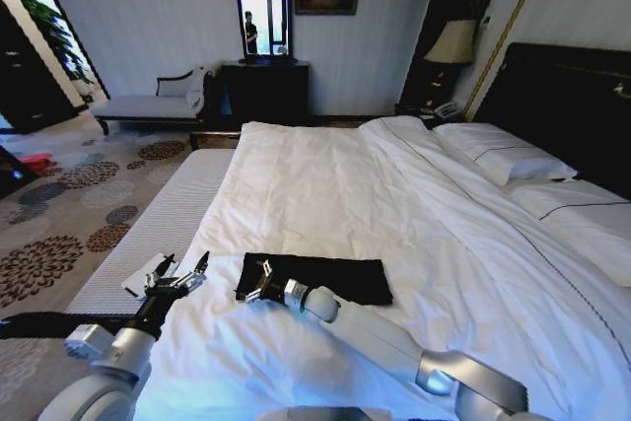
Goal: Fold the clothes on the bed.
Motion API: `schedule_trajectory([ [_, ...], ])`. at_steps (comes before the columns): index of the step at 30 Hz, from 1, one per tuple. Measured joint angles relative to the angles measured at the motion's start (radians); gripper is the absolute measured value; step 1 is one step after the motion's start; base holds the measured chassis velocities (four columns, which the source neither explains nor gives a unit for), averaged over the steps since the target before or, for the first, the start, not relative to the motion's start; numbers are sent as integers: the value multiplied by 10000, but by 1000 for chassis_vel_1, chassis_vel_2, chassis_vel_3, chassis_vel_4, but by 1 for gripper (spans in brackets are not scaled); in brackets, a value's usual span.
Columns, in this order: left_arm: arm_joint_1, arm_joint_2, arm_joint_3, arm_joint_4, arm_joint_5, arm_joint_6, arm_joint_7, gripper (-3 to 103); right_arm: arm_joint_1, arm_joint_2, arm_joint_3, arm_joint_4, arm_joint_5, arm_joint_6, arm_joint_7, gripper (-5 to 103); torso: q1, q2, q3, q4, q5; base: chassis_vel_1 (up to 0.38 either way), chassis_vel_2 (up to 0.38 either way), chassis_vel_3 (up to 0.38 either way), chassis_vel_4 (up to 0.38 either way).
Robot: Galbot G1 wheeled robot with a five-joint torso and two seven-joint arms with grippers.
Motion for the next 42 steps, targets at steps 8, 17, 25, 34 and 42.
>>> schedule_trajectory([
  [8, -320, -3, 302, 140, 188, 3, -30, 100, -26, -1699, 1578, 1279, 2450, -991, 899, 100, 0, 0, 0, -5, 1, 0, 0, 0, 0],
  [17, -964, 57, 1036, 726, 779, 15, -59, 100, -2035, -3973, 4824, 3538, 5852, -2356, 2029, 100, 0, 1, 0, -4, 3, 0, 0, 0, 0],
  [25, -1322, 104, 1550, 1234, 1776, -184, -161, 100, -4301, -5036, 7778, 4646, 7760, -3365, 2304, 100, 0, 1, -1, -3, 3, 0, 0, 0, 0],
  [34, -255, -113, 1212, 514, 2129, -314, -270, 100, -7708, -5052, 11634, 6301, 11870, -5755, 3510, 100, -2, 2, -2, -2, 1, 0, 0, 0, 0],
  [42, 704, -357, 580, 205, 2104, -808, 445, 100, -8191, -4681, 12472, 6363, 13473, -7376, 4318, 100, -2, 3, -2, -1, -2, 0, 0, 0, 0],
])
